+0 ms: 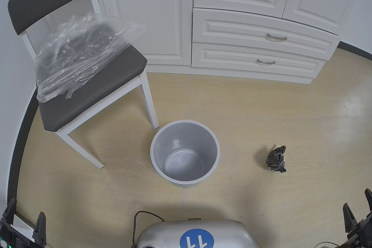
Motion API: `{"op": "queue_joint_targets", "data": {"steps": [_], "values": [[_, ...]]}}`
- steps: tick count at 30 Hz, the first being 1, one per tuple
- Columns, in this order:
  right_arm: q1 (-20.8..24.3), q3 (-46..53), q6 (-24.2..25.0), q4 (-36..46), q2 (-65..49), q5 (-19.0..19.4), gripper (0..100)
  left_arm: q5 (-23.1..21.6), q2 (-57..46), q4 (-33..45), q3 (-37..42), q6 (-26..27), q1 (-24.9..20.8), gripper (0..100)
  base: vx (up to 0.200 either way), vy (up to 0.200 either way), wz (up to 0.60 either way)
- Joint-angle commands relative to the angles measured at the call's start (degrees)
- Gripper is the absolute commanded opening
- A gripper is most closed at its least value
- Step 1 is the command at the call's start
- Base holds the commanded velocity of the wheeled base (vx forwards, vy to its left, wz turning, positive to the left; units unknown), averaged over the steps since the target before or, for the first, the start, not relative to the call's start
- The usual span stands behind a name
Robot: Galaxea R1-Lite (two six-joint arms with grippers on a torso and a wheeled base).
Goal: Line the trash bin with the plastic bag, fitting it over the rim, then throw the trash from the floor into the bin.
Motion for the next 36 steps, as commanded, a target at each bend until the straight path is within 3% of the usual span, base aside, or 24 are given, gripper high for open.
{"op": "queue_joint_targets", "data": {"steps": [1,31,36], "values": [[0.0,0.9,0.1,-0.1,-0.9,-0.1,100,0.1,-0.8,0.0,1.0,-0.5,0.0,100,0.0,0.0,0.0],[0.0,0.9,0.7,0.0,-0.9,-0.2,100,0.5,-0.8,-0.2,1.0,-1.9,0.0,100,0.0,0.0,0.0],[-0.2,0.9,-2.7,0.1,-0.9,0.4,100,0.1,-0.9,0.0,1.0,-0.5,0.0,100,0.0,0.0,0.0]]}}
